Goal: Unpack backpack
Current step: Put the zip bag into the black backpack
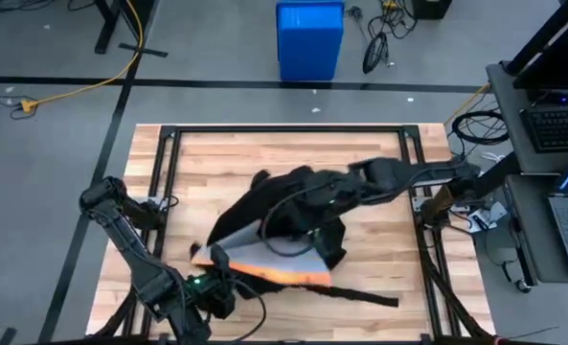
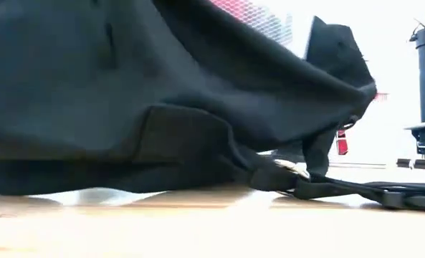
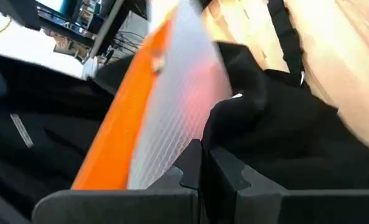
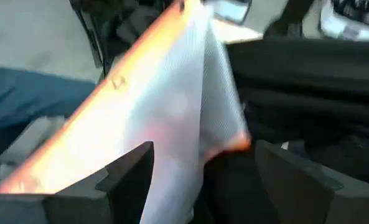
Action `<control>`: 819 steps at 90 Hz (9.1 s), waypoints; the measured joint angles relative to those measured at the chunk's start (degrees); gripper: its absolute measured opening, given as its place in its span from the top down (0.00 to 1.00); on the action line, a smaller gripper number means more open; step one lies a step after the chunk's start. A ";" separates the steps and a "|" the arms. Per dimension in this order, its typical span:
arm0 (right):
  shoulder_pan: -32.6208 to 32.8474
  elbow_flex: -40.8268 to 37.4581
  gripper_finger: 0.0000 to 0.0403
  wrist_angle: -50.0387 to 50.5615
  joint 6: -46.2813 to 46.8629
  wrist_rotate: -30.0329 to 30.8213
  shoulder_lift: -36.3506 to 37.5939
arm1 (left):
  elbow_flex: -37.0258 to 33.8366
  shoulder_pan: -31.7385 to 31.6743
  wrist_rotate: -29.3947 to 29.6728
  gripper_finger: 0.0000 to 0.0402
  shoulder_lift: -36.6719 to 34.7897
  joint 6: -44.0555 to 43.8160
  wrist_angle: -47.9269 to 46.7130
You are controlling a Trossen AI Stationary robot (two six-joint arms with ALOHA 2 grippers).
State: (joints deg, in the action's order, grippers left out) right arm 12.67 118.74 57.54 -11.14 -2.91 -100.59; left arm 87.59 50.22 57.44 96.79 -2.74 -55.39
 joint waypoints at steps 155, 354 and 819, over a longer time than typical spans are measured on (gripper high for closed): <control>-30.72 -15.92 0.47 25.19 -34.84 -63.94 3.77 | 0.61 -25.84 -8.98 1.00 0.09 0.44 8.17; 28.32 -73.81 0.47 -40.36 50.45 50.78 19.92 | 0.66 -27.58 -9.21 1.00 0.00 -13.44 -2.06; 3.76 -38.83 0.99 -28.77 3.43 -3.18 12.19 | 0.00 6.05 -24.66 1.00 4.59 -18.60 -0.97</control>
State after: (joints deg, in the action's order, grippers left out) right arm 16.43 79.91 28.77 -7.71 -6.09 -88.40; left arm 87.59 56.27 32.78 101.38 -21.34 -56.36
